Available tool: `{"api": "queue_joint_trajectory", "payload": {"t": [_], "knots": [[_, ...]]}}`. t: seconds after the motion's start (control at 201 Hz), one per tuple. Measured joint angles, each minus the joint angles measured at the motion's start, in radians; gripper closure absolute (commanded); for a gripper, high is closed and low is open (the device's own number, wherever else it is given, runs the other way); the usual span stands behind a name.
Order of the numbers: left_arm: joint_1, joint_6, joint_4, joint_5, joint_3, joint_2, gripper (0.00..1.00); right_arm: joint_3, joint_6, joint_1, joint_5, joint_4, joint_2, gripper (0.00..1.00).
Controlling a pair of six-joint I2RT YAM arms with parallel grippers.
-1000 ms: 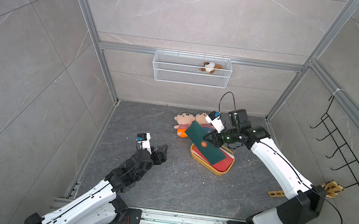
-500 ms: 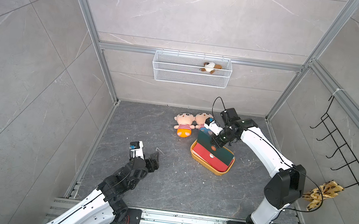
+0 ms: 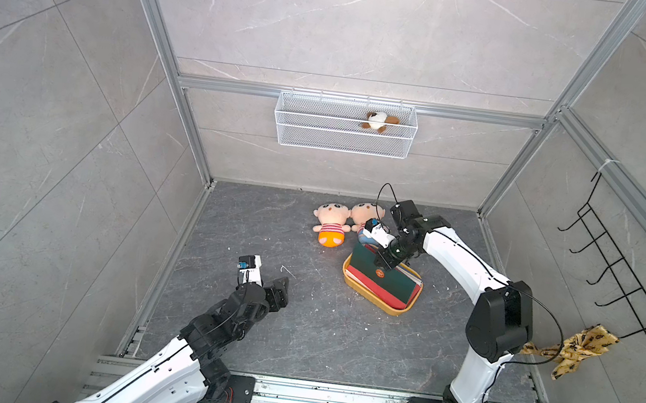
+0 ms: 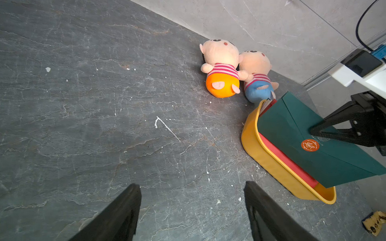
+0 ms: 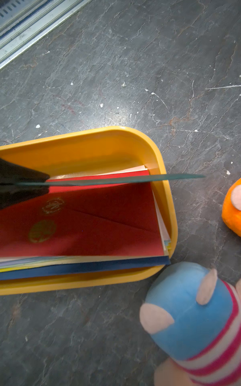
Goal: Put the sealed envelopes into the storage box
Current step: Place the envelope in the storage box.
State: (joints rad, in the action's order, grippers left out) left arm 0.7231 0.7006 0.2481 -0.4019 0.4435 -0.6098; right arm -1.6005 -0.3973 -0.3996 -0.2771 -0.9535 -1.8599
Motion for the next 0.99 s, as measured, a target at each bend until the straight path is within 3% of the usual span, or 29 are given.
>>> {"api": "queue_joint_trajectory", "payload": {"t": [0.139,0.318,0.458,0.756,0.99], "knots": [[0.000,0.000,-0.017,0.021,-0.005,0.002,0.17,0.023,0.002,0.000,-0.010,0.013,-0.005,0.69],[0.000,-0.001,-0.033,0.046,-0.005,-0.003,0.16,0.035,0.023,0.000,-0.011,0.032,-0.011,0.55],[0.000,-0.001,-0.035,0.056,-0.005,-0.007,0.16,0.052,0.064,0.000,0.005,0.074,-0.002,0.54],[0.000,-0.001,-0.035,0.060,-0.008,-0.002,0.16,0.054,0.328,0.003,0.235,0.224,0.005,0.69],[0.000,0.000,-0.035,0.062,-0.019,-0.002,0.16,0.056,0.451,0.003,0.332,0.285,-0.007,0.73]]}}
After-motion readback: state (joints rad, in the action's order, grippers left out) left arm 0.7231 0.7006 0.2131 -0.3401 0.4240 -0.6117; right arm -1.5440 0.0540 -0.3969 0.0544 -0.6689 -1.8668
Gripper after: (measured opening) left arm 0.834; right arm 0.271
